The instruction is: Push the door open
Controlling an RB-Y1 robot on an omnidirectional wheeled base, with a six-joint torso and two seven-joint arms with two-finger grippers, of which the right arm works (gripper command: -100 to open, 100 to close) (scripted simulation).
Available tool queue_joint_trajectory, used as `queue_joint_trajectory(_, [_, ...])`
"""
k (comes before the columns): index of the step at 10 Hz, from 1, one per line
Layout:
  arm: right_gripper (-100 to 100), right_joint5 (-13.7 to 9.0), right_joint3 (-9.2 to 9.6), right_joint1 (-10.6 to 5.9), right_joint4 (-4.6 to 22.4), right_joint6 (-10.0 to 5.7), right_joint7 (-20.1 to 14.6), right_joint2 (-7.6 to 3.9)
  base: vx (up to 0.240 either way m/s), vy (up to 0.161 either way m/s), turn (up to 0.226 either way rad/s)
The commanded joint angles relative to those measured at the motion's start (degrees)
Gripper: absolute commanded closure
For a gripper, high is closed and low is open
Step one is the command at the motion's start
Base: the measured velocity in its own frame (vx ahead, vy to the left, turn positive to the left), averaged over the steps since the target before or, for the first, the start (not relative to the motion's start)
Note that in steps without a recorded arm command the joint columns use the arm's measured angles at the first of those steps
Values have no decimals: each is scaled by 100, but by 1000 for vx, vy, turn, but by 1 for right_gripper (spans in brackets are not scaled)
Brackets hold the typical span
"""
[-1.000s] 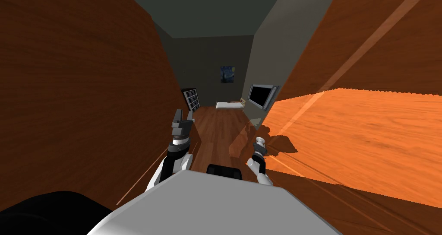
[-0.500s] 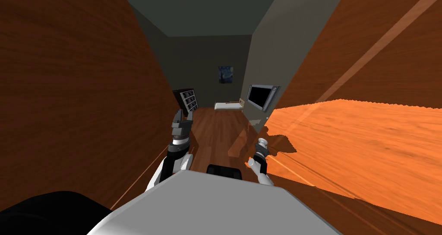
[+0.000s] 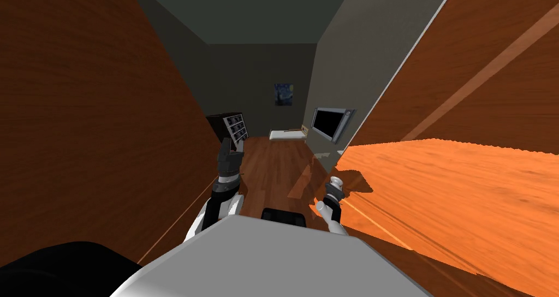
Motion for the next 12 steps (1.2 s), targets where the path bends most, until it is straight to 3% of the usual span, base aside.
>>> queue_joint_trajectory(1, [100,-73,-114,-39,9,-49,29,-79,191,-33,-59])
queue_joint_trajectory(5, [100,-243,-347,-37,34,-99,77,-143,201,-32,-53])
queue_joint_trajectory(8, [100,-271,-385,12,-39,-46,128,-129,119,-5,-35])
queue_joint_trajectory(12, [100,-423,-590,28,12,-120,147,-223,175,-44,-47])
